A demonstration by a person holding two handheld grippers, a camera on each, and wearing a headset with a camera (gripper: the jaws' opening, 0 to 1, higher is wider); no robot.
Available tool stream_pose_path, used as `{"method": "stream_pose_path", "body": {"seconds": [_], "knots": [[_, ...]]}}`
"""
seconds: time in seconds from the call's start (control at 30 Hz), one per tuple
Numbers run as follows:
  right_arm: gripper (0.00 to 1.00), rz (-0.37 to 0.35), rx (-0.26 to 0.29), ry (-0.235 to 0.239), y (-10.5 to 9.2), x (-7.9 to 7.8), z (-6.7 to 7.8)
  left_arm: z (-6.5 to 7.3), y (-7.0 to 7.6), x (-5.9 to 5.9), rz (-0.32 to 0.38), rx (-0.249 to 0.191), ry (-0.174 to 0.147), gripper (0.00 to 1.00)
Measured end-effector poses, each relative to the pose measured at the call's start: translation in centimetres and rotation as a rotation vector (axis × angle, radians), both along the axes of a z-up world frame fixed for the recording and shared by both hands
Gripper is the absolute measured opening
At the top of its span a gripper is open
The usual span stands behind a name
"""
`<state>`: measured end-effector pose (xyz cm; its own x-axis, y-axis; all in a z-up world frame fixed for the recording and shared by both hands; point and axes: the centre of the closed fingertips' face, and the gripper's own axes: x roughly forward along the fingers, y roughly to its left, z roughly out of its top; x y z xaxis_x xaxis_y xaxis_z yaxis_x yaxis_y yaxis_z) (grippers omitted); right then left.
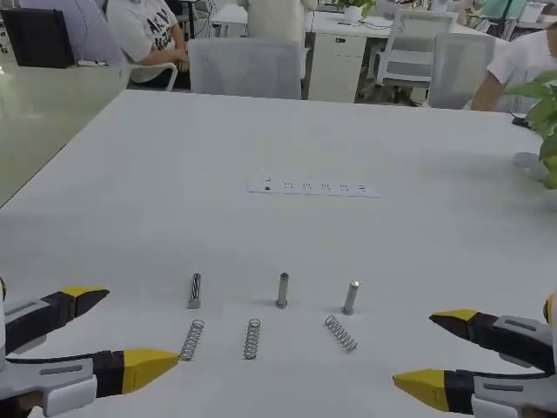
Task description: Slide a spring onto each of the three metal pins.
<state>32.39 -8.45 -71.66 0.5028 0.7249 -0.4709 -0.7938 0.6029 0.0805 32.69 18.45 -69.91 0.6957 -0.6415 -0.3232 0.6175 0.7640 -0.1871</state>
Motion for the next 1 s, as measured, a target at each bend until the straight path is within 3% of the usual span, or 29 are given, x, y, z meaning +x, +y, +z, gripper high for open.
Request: {"method": "stream_pose_path", "body": {"seconds": [0.4,1.0], "knots": [[0.63,0.000,0.001,-0.001,0.0,0.1,-0.1,0.2,0.3,0.8,-0.002,0.017,0.001,0.82],[0.63,-0.002,0.011,-0.001,0.4,0.1,-0.2,0.3,1.0,3.9,-0.013,0.060,-0.002,0.80]]}}
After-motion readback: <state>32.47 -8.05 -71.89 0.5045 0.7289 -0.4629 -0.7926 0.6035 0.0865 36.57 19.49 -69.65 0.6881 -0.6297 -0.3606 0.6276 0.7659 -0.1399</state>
